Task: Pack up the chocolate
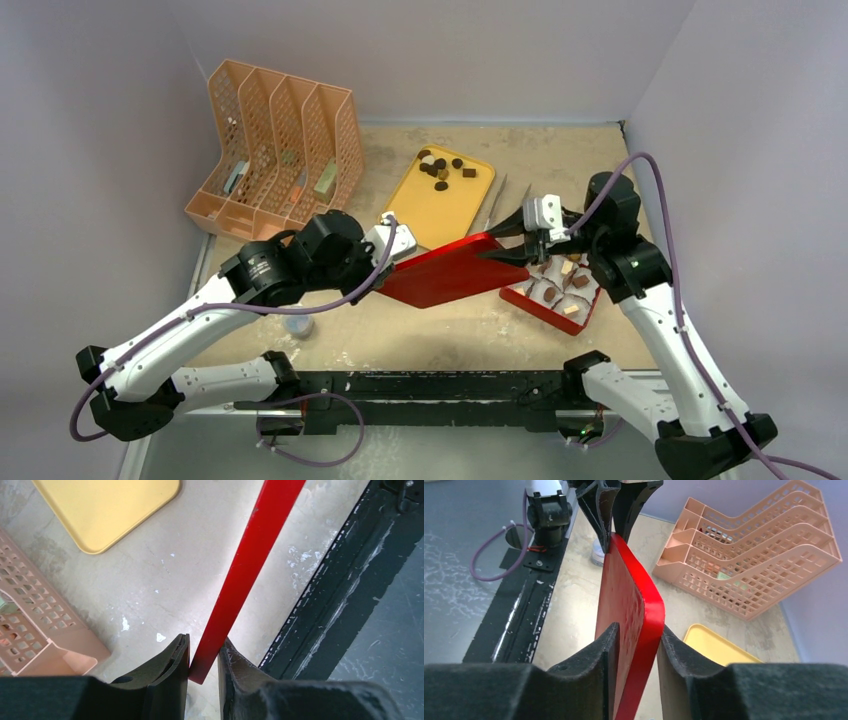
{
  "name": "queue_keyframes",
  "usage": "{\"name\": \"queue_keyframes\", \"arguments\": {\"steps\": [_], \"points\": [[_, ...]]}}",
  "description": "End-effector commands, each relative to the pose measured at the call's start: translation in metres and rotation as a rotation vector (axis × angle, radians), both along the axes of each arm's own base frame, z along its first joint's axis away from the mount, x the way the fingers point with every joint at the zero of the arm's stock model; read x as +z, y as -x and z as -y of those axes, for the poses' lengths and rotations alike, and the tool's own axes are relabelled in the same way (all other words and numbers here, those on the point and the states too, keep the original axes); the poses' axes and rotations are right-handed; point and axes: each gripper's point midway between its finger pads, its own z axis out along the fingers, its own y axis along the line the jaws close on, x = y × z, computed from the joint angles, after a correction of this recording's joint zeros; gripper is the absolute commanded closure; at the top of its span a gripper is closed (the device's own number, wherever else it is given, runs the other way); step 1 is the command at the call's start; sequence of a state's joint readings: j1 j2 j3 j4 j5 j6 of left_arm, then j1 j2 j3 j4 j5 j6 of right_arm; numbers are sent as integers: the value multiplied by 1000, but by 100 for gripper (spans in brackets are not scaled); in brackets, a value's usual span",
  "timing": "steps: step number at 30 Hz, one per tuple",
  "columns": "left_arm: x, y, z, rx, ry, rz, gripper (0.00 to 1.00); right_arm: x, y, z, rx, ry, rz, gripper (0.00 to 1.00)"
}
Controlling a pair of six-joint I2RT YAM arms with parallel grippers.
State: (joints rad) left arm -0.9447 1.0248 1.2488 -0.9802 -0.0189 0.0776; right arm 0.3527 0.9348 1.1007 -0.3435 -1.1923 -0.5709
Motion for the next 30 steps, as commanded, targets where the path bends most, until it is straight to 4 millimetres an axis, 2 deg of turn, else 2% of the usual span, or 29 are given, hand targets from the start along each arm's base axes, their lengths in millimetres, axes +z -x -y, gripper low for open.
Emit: {"name": "queue_keyframes", "arguments": {"steps": [1, 3, 6, 10, 13, 14, 21, 25, 30], "points": [[30, -7, 25, 7, 165, 26, 100, 15, 5, -1, 1, -59, 44, 61], [34, -4, 33, -16, 201, 18, 100, 17, 1, -1, -27, -70, 42, 55], [38, 1, 45, -41, 263, -15, 100, 19, -6, 0, -76, -82, 36, 41], [42, 2, 53, -54, 311, -22, 100, 27, -19, 3, -179, -117, 22, 28], [43, 2, 55, -50, 325, -22, 100, 46, -31, 8, -283, -196, 15, 11], [42, 1, 56, -44, 326, -23, 100, 53, -35, 11, -323, -223, 15, 2], [36, -7, 68, -1, 379, -44, 100, 105, -57, 47, -634, -442, -37, 1], [34, -8, 89, -11, 453, -101, 100, 116, -65, 66, -757, -535, -93, 1], [50, -14, 110, 25, 534, -159, 100, 122, -66, 86, -876, -591, -135, 1]]}}
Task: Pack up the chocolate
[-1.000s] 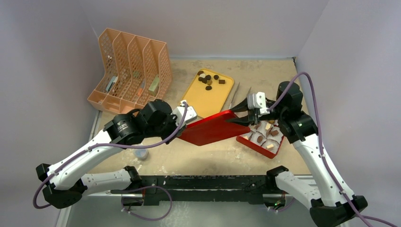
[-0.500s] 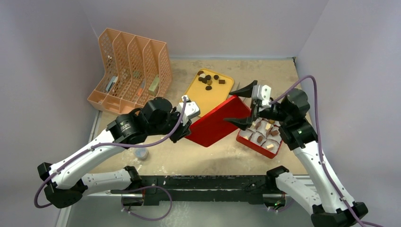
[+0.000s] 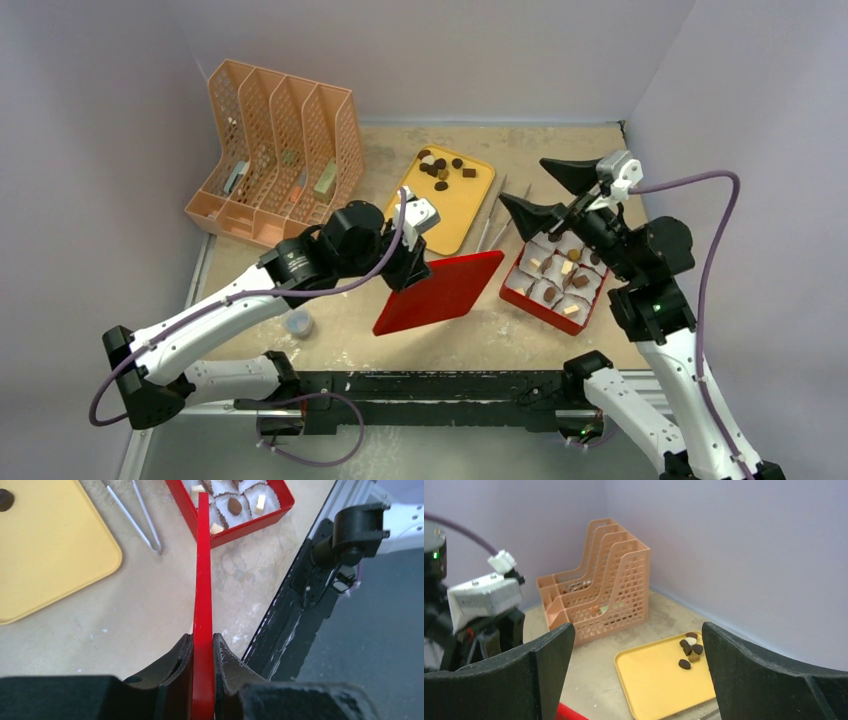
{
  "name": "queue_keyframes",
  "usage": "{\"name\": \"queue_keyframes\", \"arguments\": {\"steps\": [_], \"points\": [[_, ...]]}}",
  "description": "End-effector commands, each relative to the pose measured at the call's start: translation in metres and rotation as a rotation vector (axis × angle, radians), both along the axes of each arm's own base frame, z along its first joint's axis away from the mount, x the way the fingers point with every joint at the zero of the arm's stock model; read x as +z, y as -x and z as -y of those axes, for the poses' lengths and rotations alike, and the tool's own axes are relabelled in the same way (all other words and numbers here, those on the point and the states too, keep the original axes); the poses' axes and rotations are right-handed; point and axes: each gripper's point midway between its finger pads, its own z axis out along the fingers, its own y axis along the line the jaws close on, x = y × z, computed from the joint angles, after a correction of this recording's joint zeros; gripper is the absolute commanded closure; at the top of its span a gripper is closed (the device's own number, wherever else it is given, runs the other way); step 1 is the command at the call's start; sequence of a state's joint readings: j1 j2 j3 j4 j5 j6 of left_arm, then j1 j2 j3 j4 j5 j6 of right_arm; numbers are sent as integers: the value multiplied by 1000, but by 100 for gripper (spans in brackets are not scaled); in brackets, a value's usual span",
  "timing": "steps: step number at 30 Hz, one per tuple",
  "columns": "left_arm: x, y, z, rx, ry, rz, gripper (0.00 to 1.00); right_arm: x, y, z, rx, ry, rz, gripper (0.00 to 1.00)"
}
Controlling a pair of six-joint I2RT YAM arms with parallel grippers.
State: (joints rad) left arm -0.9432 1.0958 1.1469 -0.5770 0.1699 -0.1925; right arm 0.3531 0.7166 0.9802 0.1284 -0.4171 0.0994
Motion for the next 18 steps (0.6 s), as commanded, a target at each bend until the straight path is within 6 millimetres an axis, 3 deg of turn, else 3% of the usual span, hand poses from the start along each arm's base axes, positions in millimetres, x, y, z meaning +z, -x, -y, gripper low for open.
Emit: {"name": "queue_keyframes", "arguments": {"steps": [1, 10, 15, 18], "points": [[45, -11, 28, 42, 182, -23, 100, 40, 0, 31, -164, -162, 6, 1], [126, -27, 39, 200, 469, -81, 100, 71, 4, 65, -312, -325, -5, 1], [151, -37, 32, 281, 581, -66, 100, 63, -4, 65, -328, -415, -154, 1], [173, -48, 29, 346, 750, -53, 100, 57, -8, 69, -365, -453, -248, 1]]}}
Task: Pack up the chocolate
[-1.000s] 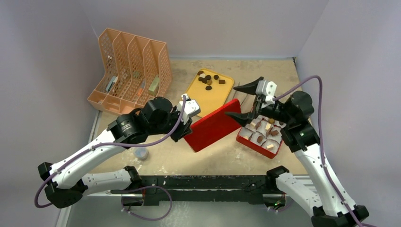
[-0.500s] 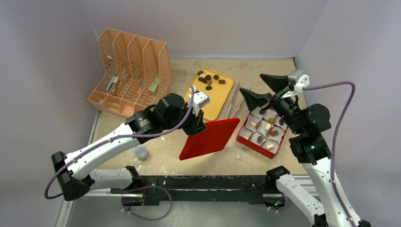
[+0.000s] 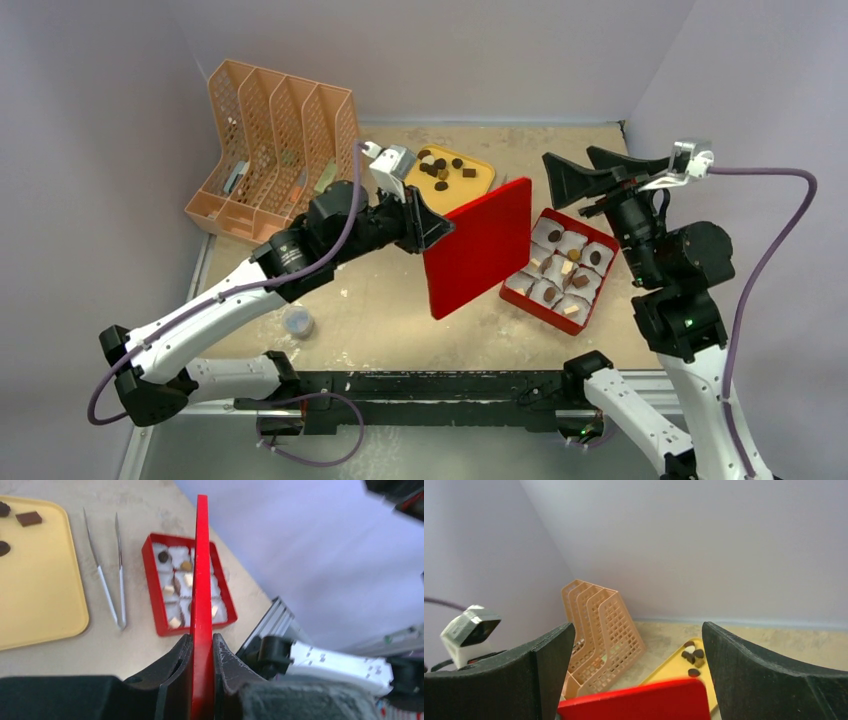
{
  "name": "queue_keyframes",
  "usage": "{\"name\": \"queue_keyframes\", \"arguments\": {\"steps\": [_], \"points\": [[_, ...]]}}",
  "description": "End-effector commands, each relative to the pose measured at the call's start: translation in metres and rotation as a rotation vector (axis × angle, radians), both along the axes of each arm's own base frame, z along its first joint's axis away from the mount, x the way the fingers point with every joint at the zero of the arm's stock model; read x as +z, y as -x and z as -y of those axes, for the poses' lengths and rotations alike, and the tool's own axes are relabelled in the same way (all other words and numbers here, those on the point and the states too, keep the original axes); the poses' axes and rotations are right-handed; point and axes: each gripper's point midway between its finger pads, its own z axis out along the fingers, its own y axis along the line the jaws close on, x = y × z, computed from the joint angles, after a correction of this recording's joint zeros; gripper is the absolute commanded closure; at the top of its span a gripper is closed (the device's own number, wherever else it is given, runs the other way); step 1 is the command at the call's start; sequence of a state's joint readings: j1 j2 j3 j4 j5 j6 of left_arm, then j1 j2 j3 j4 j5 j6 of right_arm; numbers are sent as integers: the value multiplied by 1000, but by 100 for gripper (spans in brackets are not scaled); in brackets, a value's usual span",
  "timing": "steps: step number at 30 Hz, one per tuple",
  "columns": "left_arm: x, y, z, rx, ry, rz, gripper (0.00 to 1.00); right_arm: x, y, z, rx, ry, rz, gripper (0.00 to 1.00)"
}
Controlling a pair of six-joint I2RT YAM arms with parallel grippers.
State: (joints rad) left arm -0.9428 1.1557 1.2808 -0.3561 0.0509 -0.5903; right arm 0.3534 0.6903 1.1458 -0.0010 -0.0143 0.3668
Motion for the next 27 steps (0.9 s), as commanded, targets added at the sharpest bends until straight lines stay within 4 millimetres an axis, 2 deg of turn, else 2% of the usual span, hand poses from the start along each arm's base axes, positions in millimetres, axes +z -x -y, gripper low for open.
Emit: {"name": "queue_keyframes", "arguments": {"steps": [1, 4, 7, 19, 25, 27], "points": [[90, -19, -9, 155, 404, 94, 100, 0, -7, 9, -52, -127, -125, 1], [101, -33, -6, 208, 519, 94, 100, -4, -6, 16, -83, -151, -142, 1], [97, -48, 0, 263, 595, 66, 100, -4, -2, 21, -98, -184, -142, 1], [34, -96, 66, 288, 795, -155, 100, -3, 2, 19, -68, -260, -147, 1], [14, -104, 99, 236, 898, -223, 100, -10, 1, 10, -27, -280, -176, 1], [-1, -103, 115, 210, 912, -251, 100, -11, 2, 9, -19, -285, -180, 1]]}}
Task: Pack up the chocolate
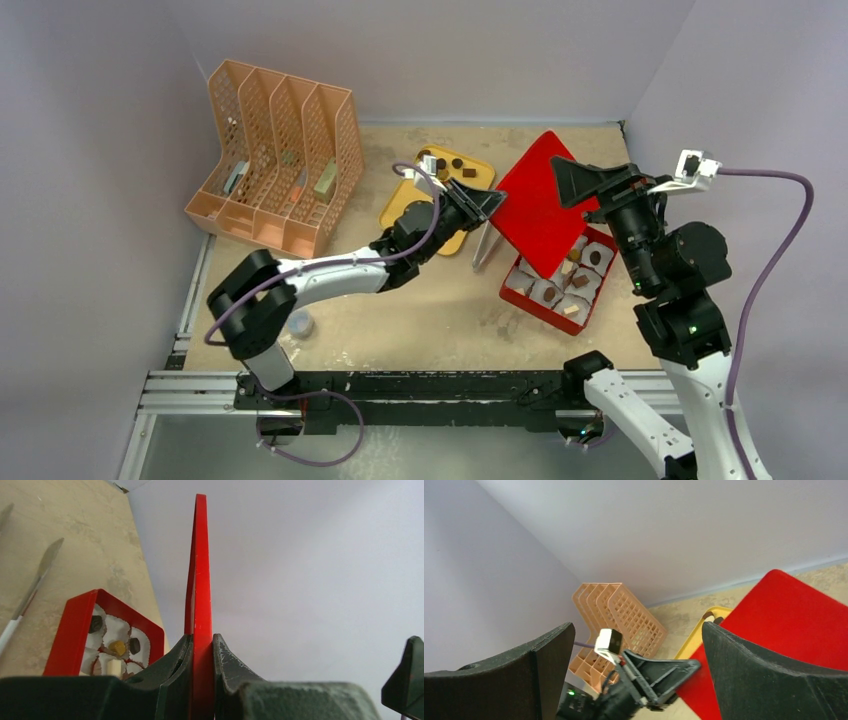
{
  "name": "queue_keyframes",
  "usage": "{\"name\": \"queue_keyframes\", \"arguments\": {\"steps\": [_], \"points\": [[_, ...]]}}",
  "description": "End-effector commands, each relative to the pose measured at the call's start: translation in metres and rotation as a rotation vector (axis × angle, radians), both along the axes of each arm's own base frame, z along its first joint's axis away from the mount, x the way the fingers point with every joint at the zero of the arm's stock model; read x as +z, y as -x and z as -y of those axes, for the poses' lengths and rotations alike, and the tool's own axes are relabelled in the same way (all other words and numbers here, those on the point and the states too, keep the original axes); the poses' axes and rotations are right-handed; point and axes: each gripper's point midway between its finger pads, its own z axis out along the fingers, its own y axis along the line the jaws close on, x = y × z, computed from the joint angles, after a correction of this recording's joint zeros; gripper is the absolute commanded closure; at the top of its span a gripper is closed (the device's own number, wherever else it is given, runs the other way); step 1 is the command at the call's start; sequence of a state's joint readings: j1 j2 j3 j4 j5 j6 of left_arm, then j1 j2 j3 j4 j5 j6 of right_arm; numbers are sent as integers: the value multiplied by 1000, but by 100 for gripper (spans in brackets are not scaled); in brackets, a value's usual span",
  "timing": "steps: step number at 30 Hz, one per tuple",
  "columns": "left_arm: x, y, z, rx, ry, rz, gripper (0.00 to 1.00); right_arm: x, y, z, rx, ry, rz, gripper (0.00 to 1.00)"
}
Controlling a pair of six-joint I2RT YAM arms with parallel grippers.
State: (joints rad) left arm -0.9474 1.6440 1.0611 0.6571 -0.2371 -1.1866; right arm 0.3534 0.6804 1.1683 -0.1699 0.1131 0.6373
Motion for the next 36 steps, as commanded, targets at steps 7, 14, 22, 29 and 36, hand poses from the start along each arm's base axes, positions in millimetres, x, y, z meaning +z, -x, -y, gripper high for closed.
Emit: {"name": "queue_keyframes", "arguments": {"steps": [7, 14, 22, 29, 36], "points": [[27, 22, 57, -143, 325, 62, 100, 15, 9, -4, 39, -58, 42, 1], [-9, 32, 83, -180, 362, 31, 100, 11, 15, 3, 14, -87, 36, 1], [-48, 30, 97, -145, 311, 3, 100, 9, 21, 5, 15, -92, 22, 1], [-80, 24, 94, -92, 229, -21, 100, 4, 21, 0, 41, -77, 7, 1], [-103, 23, 90, -69, 141, -34, 98, 3, 19, -1, 40, -63, 4, 1]]}}
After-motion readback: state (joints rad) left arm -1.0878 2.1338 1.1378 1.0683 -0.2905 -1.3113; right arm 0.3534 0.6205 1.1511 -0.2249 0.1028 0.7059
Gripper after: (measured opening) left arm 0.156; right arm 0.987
